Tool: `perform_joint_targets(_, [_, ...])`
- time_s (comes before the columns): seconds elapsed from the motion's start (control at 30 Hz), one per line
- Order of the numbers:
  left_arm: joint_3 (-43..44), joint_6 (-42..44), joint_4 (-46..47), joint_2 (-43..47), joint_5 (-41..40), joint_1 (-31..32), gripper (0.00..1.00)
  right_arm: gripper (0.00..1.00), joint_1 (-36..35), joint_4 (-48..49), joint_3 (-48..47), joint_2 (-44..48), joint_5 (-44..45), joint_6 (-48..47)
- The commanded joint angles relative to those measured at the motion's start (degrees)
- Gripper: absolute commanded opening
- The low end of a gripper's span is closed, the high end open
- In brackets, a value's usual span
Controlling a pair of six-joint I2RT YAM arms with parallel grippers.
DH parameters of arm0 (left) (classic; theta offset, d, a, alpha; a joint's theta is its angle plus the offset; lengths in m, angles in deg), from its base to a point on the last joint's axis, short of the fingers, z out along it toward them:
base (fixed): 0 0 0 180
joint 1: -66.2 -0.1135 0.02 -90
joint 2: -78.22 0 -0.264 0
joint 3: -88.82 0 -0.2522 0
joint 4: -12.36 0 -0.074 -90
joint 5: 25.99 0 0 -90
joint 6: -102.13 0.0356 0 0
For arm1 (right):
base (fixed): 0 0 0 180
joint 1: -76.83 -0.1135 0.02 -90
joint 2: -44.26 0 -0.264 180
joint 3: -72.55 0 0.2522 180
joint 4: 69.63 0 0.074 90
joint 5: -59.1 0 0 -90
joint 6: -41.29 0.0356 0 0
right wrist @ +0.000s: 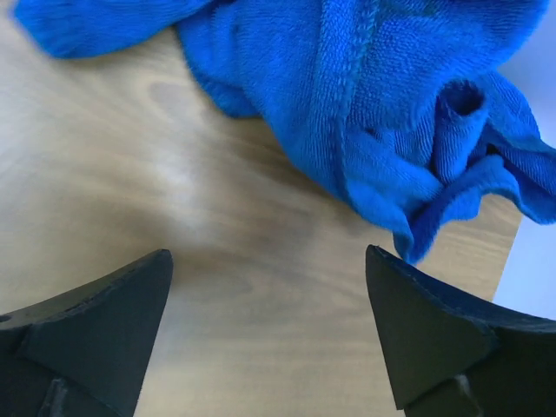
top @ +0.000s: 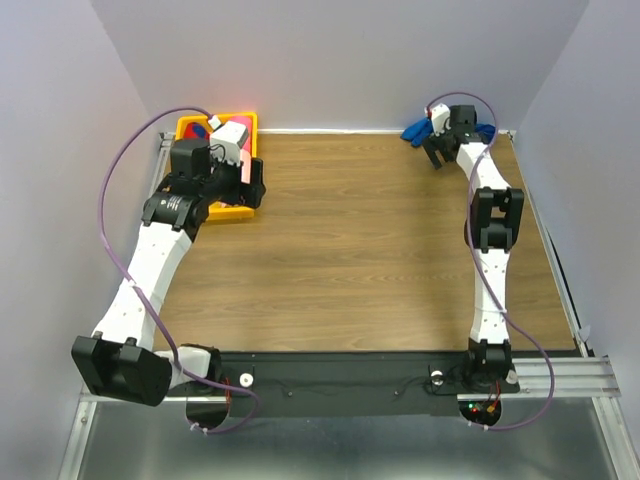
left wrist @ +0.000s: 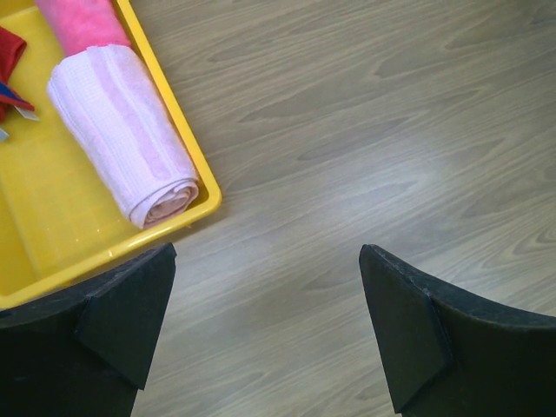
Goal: Roll the towels
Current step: Grab a towel with the right arm
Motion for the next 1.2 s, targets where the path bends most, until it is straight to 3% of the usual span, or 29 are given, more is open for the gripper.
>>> perform_joint_targets(0.0, [-2.9,0.1,4.0,1.2,1.3,0.2,0.99,0.94,0.5,10.8,-2.2,-1.5,4.1,-0.3])
perform_joint_targets(0.1, [-6.0,0.6,7.0,1.0,1.1,0.2,0.98,0.8,0.5,14.2,-2.1,-3.1,3.6,0.6])
perform_joint_targets(0.17, [-7.1,1.1,9.8,-1.0,1.1,0.6,0.91,0.73,0.5,15.1,-2.2,-3.8,3.6,0.9])
perform_joint_targets(0.23, [-7.2,1.4,12.2,-5.4,-0.3,0.9,0.84,0.54,0.4,16.0,-2.2,-4.6,3.9,0.9])
perform_joint_targets(0.27, [-6.8,1.2,12.8,-7.4,-0.7,1.1,0.81,0.34,0.4,16.1,-2.2,-4.8,4.0,0.9])
perform_joint_targets(0.37, [-0.2,-0.9,13.6,-16.7,-1.3,1.2,0.72,0.01,0.5,16.3,-1.0,-4.5,4.0,0.8])
perform_joint_targets(0.7, [20.7,-6.4,18.6,-44.8,-7.6,1.3,0.71,0.01,0.5,16.2,8.1,7.0,-3.3,6.3])
perform_joint_targets(0.9, [31.0,-9.5,16.8,-53.9,-13.1,0.7,0.7,0.0,0.5,16.2,16.6,16.3,-8.2,7.4])
perform_joint_targets(1.13, [35.7,-10.8,14.0,-60.1,-14.6,-2.8,0.7,0.01,0.4,15.5,24.4,23.6,-9.6,6.1])
perform_joint_targets(1.17, [35.9,-10.8,13.7,-60.3,-14.3,-3.2,0.7,0.13,0.5,15.5,23.1,22.7,-7.6,6.1])
